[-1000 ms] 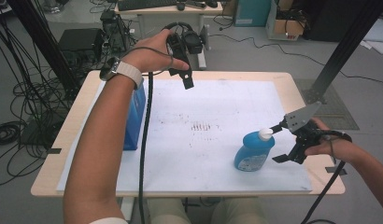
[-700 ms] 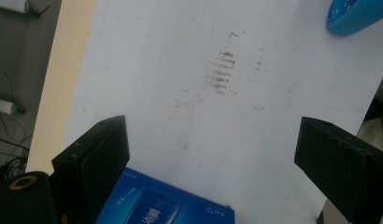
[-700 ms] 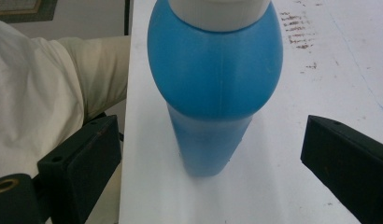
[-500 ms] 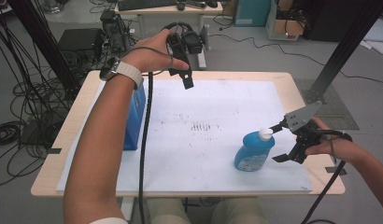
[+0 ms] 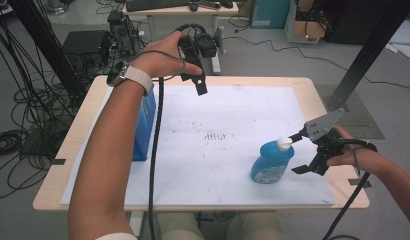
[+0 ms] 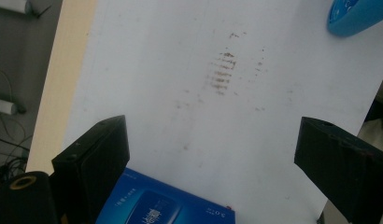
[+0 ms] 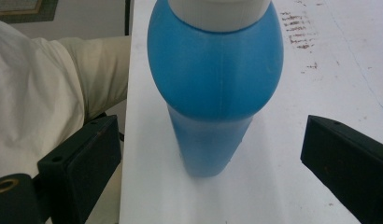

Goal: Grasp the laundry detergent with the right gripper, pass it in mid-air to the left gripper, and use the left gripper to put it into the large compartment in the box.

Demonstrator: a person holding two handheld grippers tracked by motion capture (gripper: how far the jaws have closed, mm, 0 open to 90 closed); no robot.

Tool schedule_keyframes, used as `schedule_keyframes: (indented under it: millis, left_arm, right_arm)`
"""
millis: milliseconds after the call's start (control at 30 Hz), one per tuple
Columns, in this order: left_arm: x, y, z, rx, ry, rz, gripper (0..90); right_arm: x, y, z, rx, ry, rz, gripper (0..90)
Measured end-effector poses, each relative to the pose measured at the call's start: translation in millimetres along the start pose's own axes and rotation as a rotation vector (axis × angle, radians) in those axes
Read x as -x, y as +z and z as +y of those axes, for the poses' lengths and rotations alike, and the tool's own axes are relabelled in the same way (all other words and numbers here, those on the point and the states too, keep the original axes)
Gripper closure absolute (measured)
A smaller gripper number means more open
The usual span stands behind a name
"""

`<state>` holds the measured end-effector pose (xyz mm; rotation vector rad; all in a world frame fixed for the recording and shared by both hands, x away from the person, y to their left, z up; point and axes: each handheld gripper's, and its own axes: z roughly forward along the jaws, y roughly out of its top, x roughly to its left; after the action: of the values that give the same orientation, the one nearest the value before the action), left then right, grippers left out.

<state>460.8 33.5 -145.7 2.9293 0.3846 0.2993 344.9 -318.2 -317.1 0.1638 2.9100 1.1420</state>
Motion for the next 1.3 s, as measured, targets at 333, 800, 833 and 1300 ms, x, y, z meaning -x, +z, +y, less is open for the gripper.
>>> schedule_keyframes:
  millis: [333, 800, 833, 1300]
  left_arm:
    - [-0.5, -1.5, -0.7, -0.019, -0.001, 0.003, 10.6]
    - [-0.5, -0.4, -0.2, -0.025, -0.002, 0.000, 10.6]
    - [-0.5, -0.4, -0.2, -0.025, -0.002, 0.000, 10.6]
    - [-0.6, 2.1, -1.0, 0.007, 0.002, -0.001, 10.6]
  right_arm:
    - [-0.3, -0.1, -0.2, -0.003, 0.012, 0.000, 4.9]
    - [-1.6, 2.2, 1.4, 0.029, 0.034, -0.008, 4.9]
    - [-1.6, 2.2, 1.4, 0.029, 0.034, -0.008, 4.9]
    - [-0.5, 6.8, -1.1, 0.053, 0.033, -0.018, 4.8]
